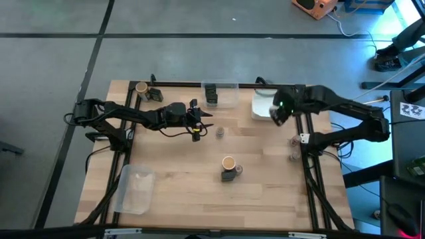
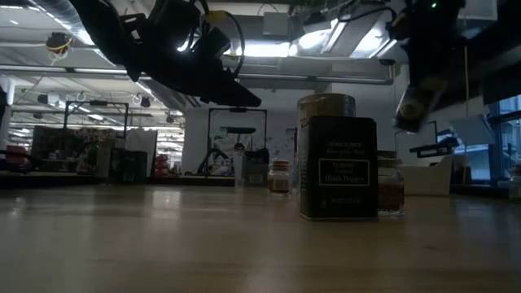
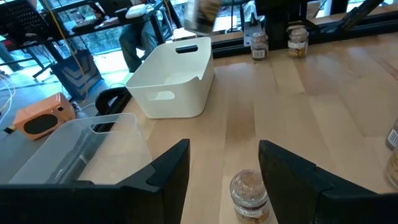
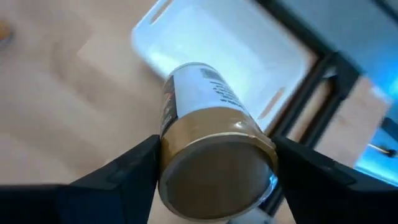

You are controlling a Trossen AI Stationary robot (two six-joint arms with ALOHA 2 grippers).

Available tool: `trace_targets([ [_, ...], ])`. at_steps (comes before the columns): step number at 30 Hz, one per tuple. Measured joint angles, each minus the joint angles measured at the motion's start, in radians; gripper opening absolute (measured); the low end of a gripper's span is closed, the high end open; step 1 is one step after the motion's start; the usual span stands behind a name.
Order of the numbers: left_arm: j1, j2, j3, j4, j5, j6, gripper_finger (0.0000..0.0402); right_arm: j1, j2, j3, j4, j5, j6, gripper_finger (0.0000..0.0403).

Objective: Sort spices by type
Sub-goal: Put the right brown seasoning bottle into the white bin

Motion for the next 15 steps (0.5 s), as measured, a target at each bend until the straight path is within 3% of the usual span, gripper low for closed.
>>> trace_targets([
  [7, 0.0, 0.0, 0.0, 0.0, 0.0, 0.001, 0.0175, -0.221, 0.028, 0.001, 0.072, -0.043, -0.2, 0.028],
  [15, 0.0, 0.0, 0.0, -0.001, 0.0, 0.002, 0.0175, -0.341, 0.149, 0.001, 0.107, -0.078, -0.346, 0.028],
])
